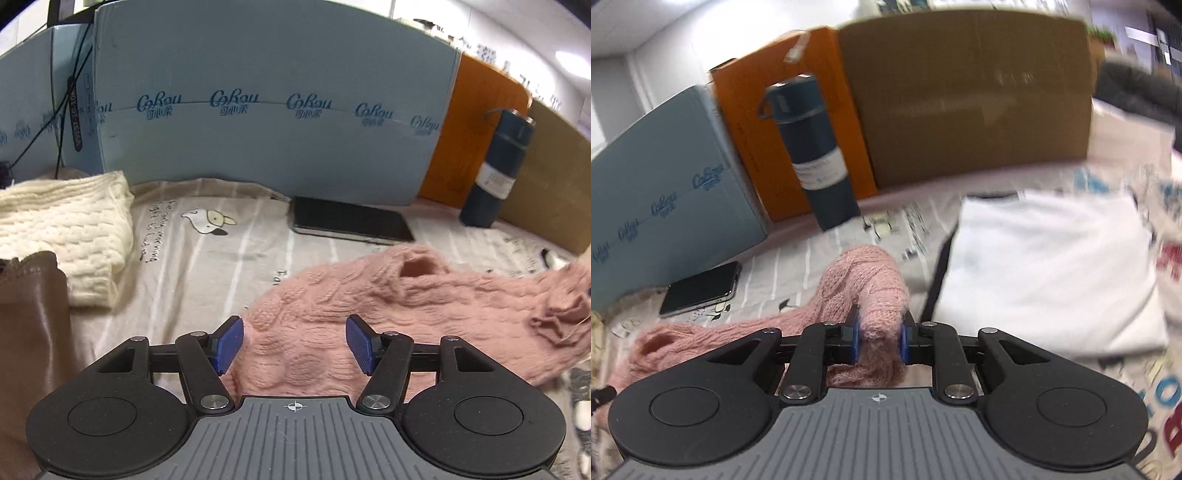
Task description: Fold clothes
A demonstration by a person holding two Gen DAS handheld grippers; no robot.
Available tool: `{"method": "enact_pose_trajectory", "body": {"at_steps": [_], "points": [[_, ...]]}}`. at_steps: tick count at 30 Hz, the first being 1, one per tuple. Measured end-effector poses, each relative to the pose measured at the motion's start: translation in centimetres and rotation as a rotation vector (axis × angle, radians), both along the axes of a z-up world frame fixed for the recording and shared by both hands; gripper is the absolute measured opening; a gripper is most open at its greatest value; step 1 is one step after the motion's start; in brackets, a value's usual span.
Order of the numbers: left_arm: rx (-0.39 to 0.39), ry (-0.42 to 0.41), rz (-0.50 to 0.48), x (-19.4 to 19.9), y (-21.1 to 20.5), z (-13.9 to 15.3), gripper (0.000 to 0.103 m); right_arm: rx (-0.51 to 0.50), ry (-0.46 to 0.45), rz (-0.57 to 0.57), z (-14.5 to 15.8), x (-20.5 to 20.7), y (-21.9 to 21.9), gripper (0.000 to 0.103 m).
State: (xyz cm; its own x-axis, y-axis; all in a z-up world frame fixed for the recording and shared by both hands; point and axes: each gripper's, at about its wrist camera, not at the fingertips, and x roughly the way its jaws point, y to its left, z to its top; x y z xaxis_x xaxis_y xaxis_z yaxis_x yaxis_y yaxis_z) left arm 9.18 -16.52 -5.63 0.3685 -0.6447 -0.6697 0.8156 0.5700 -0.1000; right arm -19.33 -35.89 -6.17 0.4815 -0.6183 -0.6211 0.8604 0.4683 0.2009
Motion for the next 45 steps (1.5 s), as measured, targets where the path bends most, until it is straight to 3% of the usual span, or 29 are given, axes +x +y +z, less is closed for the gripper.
{"method": "enact_pose_trajectory", "body": {"at_steps": [3,6,10,17,23,26,29,31,32,33,35,39,40,41,42,43,45], "points": [[0.08,-0.016,0.006,0.6,-1.2,-2.2,0.062,-0.09,0.014,0.084,1.0,2.5,2.2,0.018],[0.081,-0.038,-0.006,0.2,-1.0,-2.2,0.063,-0.144,-0.03,0.181,2.3,5.0,4.2,0.018],[-0.018,0.035,0.058,1.2,1.2,0.2,0.063,-0.24,-0.029,0.344,3.5,9.3,7.4,0.018],[-0.196,0.163,0.169,3.8,5.6,3.3,0.064,-0.552,0.151,0.683,1.1,17.3,16.4,0.018],[-0.244,0.198,0.22,4.9,7.5,3.5,0.064,-0.487,0.162,0.905,-2.1,21.1,20.4,0.018],[-0.26,0.244,0.227,5.3,7.7,2.9,0.064,-0.366,0.147,0.973,-3.6,22.2,20.0,0.023],[-0.285,0.308,0.206,5.8,7.5,2.4,0.064,-0.274,0.108,1.008,-3.3,22.1,19.4,0.04],[-0.327,0.378,0.186,6.2,7.1,2.1,0.064,-0.226,0.043,1.035,-1.6,20.7,18.8,0.063],[-0.353,0.431,0.179,6.4,6.9,1.8,0.064,-0.205,0.008,1.049,-0.8,19.9,18.4,0.067],[-0.375,0.486,0.169,6.6,6.6,1.5,0.064,-0.187,-0.023,1.055,0.0,18.8,17.8,0.073],[-0.393,0.555,0.134,6.6,5.6,0.9,0.068,-0.153,-0.051,1.004,1.1,16.9,16.4,0.074],[-0.295,0.551,0.047,5.3,2.8,-0.4,0.068,-0.07,-0.05,0.826,1.9,14.5,13.2,0.075],[-0.258,0.528,0.03,4.9,2.0,-0.8,0.062,-0.048,-0.043,0.779,1.6,14.0,12.5,0.075],[-0.217,0.484,0.023,4.4,1.4,-1.0,0.035,-0.026,-0.036,0.733,1.4,13.6,11.7,0.075],[-0.193,0.447,0.014,4.0,1.0,-1.1,0.026,-0.003,-0.028,0.694,1.1,13.2,11.2,0.075],[-0.191,0.419,0.004,3.6,0.8,-1.0,0.022,0.02,-0.021,0.654,0.7,12.9,10.6,0.074],[-0.271,0.405,-0.007,3.4,1.8,-0.1,0.018,0.04,-0.035,0.617,0.6,12.3,10.2,0.074]]}}
